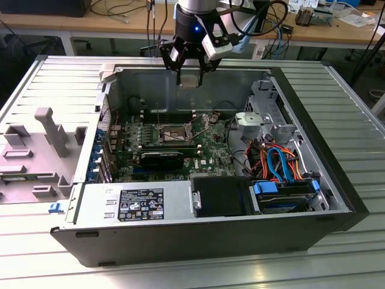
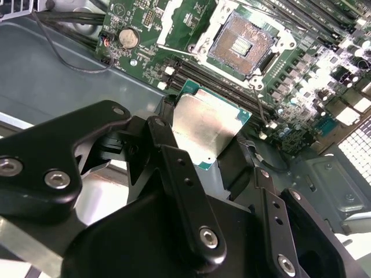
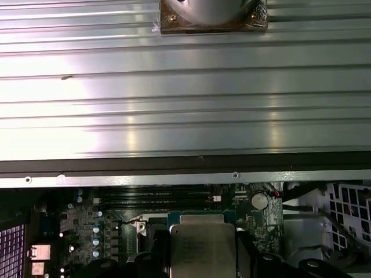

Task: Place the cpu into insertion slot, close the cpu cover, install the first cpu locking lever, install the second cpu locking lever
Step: 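Place the cpu into insertion slot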

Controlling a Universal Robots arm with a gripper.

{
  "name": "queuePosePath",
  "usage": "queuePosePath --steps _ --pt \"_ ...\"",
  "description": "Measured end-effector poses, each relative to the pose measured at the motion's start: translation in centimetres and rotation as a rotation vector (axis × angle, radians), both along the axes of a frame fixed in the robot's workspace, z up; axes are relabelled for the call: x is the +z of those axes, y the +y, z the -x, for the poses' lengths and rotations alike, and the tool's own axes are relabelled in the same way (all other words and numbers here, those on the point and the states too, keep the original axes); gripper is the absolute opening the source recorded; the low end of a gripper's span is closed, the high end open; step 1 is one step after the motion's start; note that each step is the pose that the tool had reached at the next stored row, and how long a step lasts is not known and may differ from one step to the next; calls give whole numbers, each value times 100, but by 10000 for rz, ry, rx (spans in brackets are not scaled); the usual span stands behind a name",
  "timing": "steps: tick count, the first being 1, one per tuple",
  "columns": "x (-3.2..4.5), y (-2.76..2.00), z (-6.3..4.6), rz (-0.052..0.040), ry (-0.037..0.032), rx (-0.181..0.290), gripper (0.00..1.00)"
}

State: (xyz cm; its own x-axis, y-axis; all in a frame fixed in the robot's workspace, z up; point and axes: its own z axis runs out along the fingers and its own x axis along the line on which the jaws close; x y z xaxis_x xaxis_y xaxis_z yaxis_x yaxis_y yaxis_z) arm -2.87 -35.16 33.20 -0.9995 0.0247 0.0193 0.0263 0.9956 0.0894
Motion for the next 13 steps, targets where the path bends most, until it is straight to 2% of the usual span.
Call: queuePosePath --steps 3,13 --pt "-6 -21 1 -1 -1 -1 55" --pt "-16 -34 1 2 1 1 55"
